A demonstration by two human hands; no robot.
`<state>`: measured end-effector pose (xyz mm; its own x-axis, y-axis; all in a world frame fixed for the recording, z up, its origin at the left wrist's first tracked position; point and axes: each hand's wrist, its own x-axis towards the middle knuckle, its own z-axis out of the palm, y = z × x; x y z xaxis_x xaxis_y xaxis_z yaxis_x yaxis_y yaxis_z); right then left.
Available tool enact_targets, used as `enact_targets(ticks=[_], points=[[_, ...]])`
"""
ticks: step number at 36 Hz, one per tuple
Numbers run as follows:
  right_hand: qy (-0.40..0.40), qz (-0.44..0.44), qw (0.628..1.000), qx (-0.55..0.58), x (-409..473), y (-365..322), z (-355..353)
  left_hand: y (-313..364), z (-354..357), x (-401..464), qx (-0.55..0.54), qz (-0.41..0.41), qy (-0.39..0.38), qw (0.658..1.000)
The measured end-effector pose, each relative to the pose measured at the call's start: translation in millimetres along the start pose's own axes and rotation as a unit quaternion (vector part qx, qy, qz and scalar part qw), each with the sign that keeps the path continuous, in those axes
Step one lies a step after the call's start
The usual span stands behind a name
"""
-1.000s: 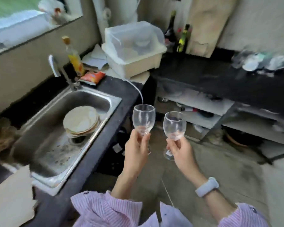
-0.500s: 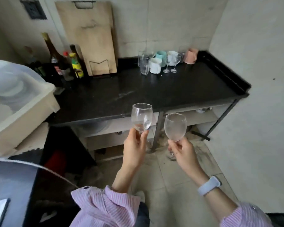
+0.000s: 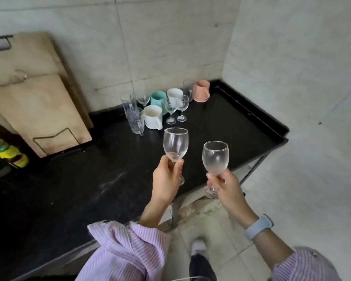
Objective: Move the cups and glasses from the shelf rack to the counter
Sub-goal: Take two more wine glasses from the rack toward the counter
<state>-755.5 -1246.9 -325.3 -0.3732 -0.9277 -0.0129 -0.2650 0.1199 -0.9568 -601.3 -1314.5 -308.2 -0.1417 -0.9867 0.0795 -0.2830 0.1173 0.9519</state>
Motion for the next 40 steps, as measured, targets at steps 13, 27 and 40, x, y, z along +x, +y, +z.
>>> enact_targets(ticks=[13,27,40], points=[[-0.028,0.074,0.997,-0.026,247.4,64.2,-22.7,-45.6,124.3,201.5,0.007,-0.119,0.015,0.993],[0.007,0.102,0.992,-0.073,457.1,140.3,-31.0,-106.9,245.1,369.5,0.062,-0.169,0.032,0.983],[0.021,0.069,0.997,-0.039,536.4,167.8,-10.5,-142.9,278.1,434.6,0.091,-0.123,0.088,0.984]])
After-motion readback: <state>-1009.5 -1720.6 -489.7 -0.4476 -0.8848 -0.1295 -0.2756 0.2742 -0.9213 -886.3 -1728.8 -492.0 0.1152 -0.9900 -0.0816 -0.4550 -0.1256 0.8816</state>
